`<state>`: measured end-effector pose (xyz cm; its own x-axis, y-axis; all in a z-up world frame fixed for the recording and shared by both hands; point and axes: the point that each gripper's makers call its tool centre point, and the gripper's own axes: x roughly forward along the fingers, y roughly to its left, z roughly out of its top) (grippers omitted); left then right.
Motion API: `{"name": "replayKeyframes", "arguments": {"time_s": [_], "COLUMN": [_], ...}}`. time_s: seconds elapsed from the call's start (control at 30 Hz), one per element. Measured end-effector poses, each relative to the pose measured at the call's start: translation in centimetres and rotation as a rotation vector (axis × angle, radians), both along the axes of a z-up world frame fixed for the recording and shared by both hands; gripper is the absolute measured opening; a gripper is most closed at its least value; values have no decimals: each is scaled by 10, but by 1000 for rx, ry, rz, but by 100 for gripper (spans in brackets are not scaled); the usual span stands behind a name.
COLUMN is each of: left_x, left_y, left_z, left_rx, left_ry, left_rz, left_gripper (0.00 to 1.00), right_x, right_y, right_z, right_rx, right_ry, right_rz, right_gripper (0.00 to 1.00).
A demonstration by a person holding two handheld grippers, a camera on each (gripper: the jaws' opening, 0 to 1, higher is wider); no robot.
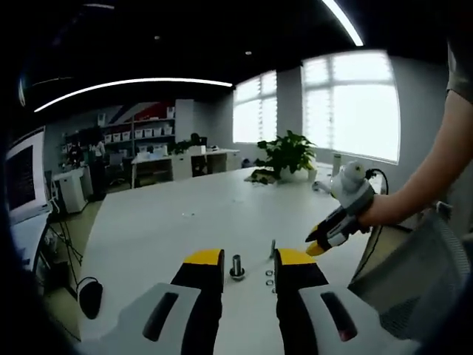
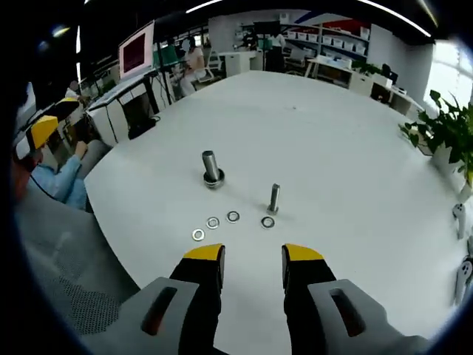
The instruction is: Place the washer onto the threaded stud by aligning its center hole with the stud, sliding it down to the base, and recovering from edge contact or off-axis alignment until the washer reaches the visible bottom stop.
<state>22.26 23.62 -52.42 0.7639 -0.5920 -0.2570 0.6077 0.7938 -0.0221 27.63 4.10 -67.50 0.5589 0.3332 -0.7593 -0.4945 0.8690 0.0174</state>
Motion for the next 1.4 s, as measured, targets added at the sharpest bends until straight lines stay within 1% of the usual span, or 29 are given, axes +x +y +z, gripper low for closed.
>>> {"name": "replayKeyframes", "arguments": {"time_s": [0.07, 0.1, 0.23, 0.43, 0.63, 0.8, 1.0, 1.1, 1.2, 1.27, 1.37, 1.4], "left_x": [0, 1, 3, 3, 2, 1, 2, 1, 1, 2, 2, 3], "left_y": [1, 2, 6, 8, 3, 3, 4, 4, 4, 5, 6, 6], "left_z": [-3, -4, -2, -9, -15, -14, -14, -15, -14, -13, -14, -13], "left_rx": [-17, -16, -27, -6, 21, 30, 31, 32, 35, 33, 33, 28], "left_ry": [23, 25, 22, 43, 53, 48, 45, 46, 43, 41, 44, 46], "left_rz": [5, 9, 30, 39, 16, 11, 20, 15, 18, 21, 24, 25], "left_gripper": [25, 25, 25, 25, 25, 24, 24, 24, 24, 24, 24, 24], "right_x": [3, 7, 15, 25, 32, 34, 36, 41, 44, 44, 44, 45], "right_y": [1, 2, 1, -3, -5, -2, -2, -2, -1, 0, 2, 2], "right_z": [-5, -10, -21, -37, -43, -50, -57, -60, -61, -64, -66, -68], "right_rx": [0, -4, -23, -61, -39, -55, -58, -70, -95, -125, -127, -138], "right_ry": [6, 14, 29, 62, 79, 90, 118, 123, 120, 123, 134, 133], "right_rz": [2, 8, 27, 52, 2, 13, -1, -1, 21, 55, 61, 68], "right_gripper": [33, 33, 33, 32, 30, 29, 27, 26, 26, 26, 26, 26]}}
